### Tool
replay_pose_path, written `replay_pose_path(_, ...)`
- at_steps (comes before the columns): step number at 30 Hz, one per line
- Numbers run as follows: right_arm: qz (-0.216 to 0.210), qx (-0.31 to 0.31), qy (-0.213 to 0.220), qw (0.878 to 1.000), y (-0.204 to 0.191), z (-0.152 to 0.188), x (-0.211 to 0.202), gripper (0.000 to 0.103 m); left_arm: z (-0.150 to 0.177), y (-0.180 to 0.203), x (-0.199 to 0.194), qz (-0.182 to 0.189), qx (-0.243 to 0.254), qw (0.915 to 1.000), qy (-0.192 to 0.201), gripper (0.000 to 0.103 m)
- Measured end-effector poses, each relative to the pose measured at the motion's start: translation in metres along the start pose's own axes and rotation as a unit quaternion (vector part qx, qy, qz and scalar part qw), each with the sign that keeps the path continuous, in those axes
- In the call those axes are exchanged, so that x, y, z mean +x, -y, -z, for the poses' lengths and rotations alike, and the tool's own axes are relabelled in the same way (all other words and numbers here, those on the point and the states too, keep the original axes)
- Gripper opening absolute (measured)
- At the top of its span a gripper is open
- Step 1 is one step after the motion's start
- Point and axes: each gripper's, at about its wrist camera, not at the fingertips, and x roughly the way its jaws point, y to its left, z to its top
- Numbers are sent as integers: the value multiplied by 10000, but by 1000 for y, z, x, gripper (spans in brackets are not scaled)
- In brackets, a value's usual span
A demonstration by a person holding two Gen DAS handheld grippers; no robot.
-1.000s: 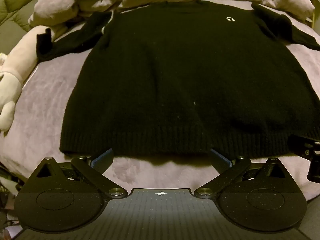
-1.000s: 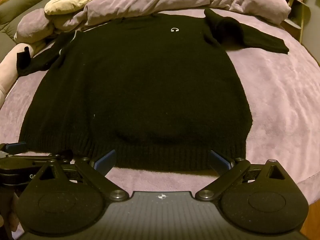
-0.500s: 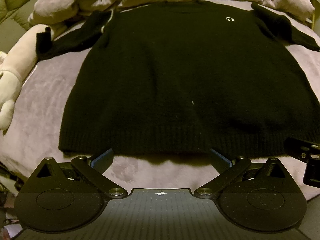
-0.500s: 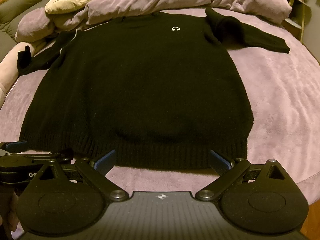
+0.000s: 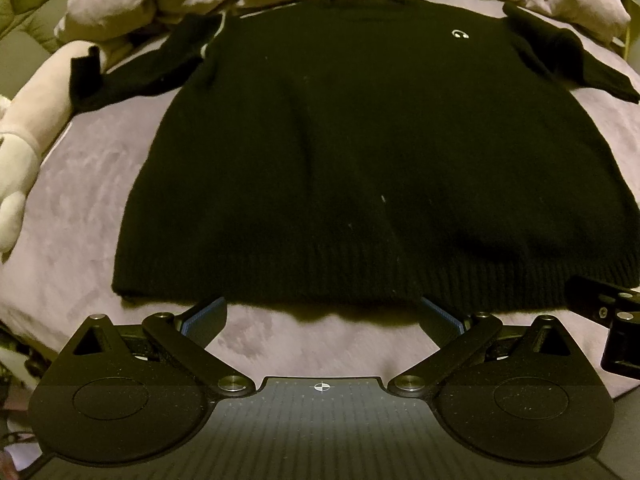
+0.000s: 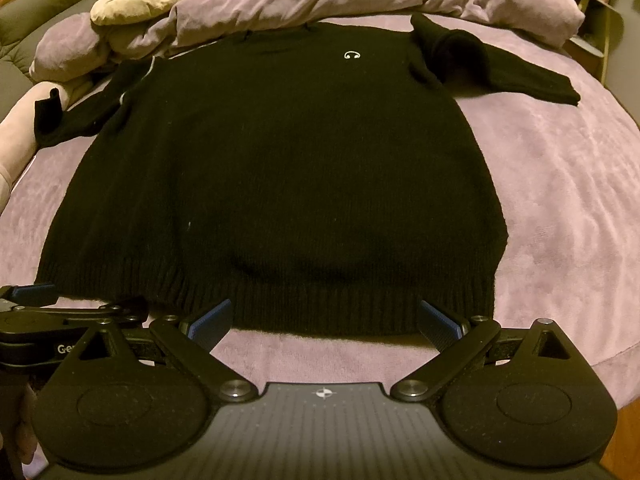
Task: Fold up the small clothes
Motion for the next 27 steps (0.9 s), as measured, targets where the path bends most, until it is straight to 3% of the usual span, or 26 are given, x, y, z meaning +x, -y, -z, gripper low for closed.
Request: replay_pose_path(27,-12,-33,-48,10000,-2,2,6,99,0,-2,5,60,-79,9998,-157,103)
